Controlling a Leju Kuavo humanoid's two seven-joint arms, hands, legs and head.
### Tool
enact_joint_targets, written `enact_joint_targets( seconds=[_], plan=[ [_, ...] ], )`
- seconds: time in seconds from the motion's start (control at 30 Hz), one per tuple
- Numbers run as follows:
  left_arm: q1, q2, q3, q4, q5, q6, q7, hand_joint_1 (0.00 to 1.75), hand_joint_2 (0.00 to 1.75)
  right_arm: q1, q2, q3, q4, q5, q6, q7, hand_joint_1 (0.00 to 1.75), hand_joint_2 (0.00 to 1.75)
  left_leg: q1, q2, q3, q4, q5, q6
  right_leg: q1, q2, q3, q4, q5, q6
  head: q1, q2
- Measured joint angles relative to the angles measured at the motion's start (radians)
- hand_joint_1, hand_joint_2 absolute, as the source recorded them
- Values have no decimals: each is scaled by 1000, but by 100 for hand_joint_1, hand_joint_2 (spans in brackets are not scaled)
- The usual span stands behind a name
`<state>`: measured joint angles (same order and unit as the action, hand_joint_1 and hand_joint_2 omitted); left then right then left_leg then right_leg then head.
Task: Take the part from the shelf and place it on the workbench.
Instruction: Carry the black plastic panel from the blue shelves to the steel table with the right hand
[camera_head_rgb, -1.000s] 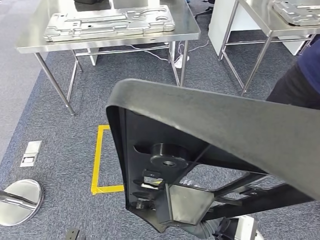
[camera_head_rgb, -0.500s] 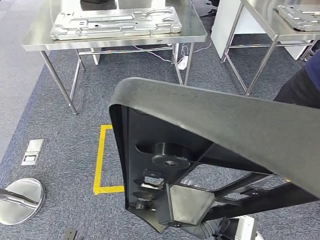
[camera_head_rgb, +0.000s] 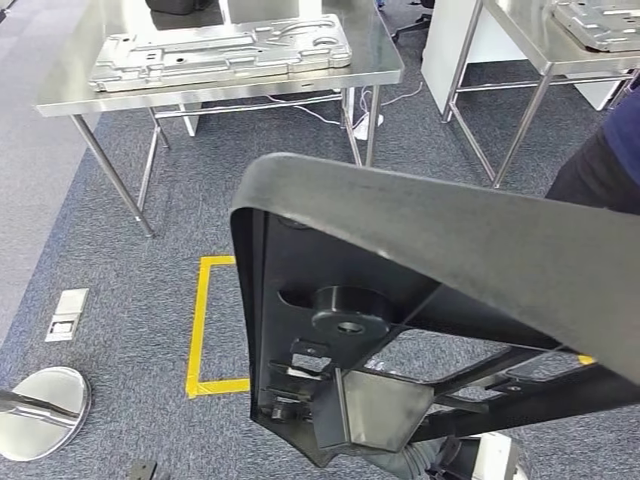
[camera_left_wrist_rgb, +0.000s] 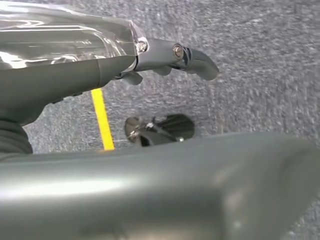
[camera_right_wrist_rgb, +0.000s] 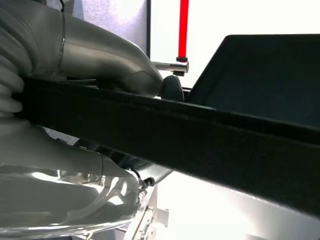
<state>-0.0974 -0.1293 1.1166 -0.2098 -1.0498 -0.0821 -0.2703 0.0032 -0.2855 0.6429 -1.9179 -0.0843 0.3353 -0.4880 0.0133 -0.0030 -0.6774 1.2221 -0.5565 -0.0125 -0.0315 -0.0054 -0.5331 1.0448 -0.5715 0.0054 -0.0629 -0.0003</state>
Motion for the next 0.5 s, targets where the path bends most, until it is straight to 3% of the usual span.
enact_joint_targets(
  seconds=[0.07,0.17,0.27,0.3,0.37,0.4,0.43,0.47,0.5],
  plan=[
    [0,1,0,0,0,0,0,0,0,-1,1,0,0,0,0,-1,175,175,-3,0,41,-103,56,8,2,1,14,-1,-12,8,0,0],
    [-1,1,0,0,0,1,-1,0,0,-2,2,0,0,0,0,-3,175,175,-11,0,59,-148,44,27,3,2,15,-5,-19,24,0,0],
    [1,1,0,0,0,2,-2,0,0,-3,2,-1,0,0,0,-5,175,175,-6,0,74,-166,38,44,1,1,11,18,-41,36,0,0],
    [0,2,0,0,0,2,-2,0,0,-3,2,-1,0,0,0,-6,175,175,-4,1,81,-170,36,50,1,2,-8,60,-61,37,0,0],
    [-2,2,0,0,0,2,-2,0,0,-1,2,-1,0,0,0,-7,175,175,-7,1,89,-171,29,59,3,3,-81,184,-105,36,0,0],
    [-2,2,0,0,0,2,-2,0,0,1,2,-1,1,0,0,-7,175,175,-8,1,93,-171,24,62,4,3,-117,235,-113,35,0,0],
    [-1,2,0,0,0,2,-2,0,0,3,2,-1,1,0,0,-7,175,175,-9,0,99,-171,20,63,4,3,-139,256,-103,35,0,0],
    [0,2,0,0,0,2,-2,0,0,3,2,-1,1,0,0,-7,175,175,-9,0,106,-170,14,62,5,3,-143,242,-74,34,0,0],
    [0,2,0,0,0,2,-2,0,0,3,2,-1,1,1,0,-7,175,175,-10,-1,116,-170,8,60,6,3,-130,193,-30,31,0,0]
  ],
)
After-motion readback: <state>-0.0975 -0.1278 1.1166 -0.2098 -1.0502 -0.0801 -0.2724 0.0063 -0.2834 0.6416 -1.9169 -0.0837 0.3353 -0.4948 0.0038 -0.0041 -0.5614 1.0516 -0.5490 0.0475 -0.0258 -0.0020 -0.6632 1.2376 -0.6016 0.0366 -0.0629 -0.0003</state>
